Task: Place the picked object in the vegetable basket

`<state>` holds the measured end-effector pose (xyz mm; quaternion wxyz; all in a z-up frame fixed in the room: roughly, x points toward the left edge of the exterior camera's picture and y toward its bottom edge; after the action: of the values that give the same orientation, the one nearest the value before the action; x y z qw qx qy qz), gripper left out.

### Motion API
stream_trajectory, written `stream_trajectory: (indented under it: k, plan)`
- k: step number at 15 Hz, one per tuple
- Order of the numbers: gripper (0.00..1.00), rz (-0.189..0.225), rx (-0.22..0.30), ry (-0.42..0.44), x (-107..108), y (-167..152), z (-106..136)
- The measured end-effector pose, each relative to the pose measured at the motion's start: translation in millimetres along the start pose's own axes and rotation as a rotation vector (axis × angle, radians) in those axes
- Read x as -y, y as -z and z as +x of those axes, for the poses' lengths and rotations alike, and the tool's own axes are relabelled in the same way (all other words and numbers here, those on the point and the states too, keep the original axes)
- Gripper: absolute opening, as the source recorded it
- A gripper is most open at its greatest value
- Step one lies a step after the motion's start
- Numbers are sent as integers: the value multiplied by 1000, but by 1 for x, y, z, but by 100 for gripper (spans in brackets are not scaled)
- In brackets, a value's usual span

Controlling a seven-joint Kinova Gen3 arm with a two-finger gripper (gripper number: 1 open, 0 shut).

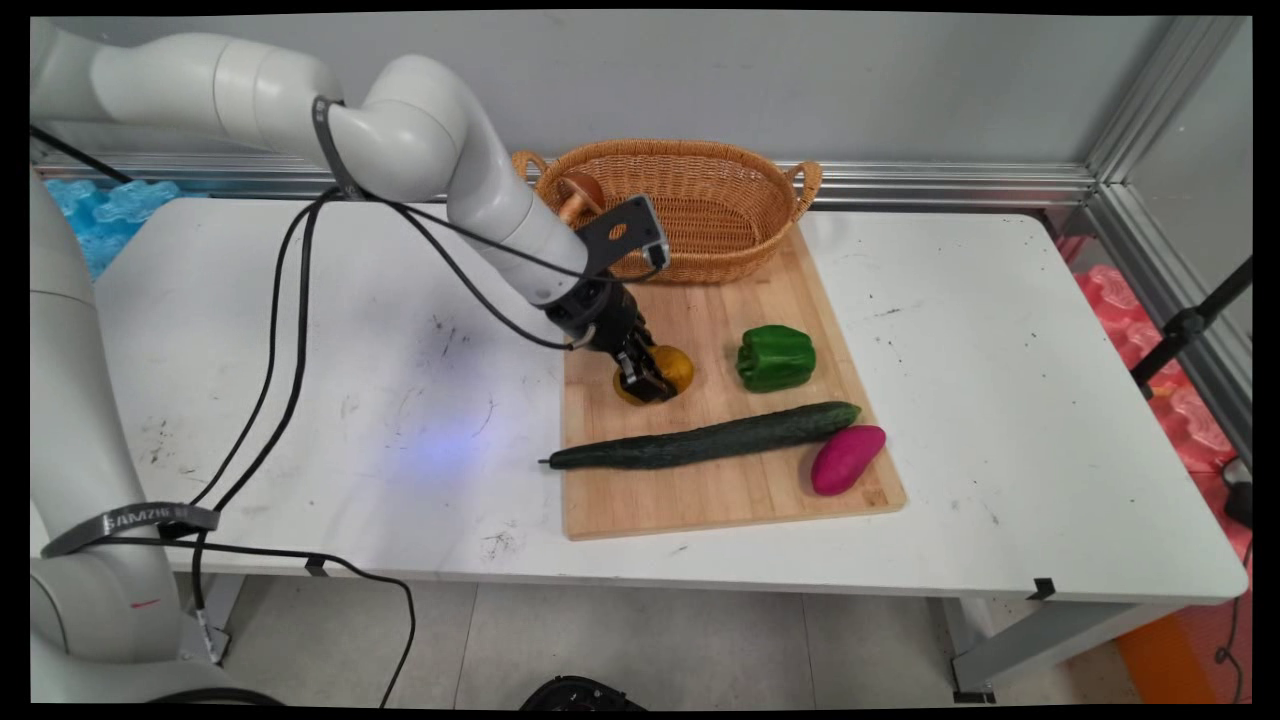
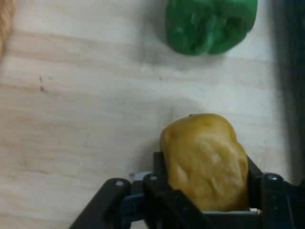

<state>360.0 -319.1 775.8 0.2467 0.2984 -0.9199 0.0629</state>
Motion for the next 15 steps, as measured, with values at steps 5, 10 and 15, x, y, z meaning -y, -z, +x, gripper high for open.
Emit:
stream_trajectory:
  k: [5, 10, 15]
  plan:
    - [0, 10, -41, -38, 8, 30, 32]
    - [0, 41, -117, -82, 24, 58, 77]
    - [0, 128, -188, -127, 71, 85, 120]
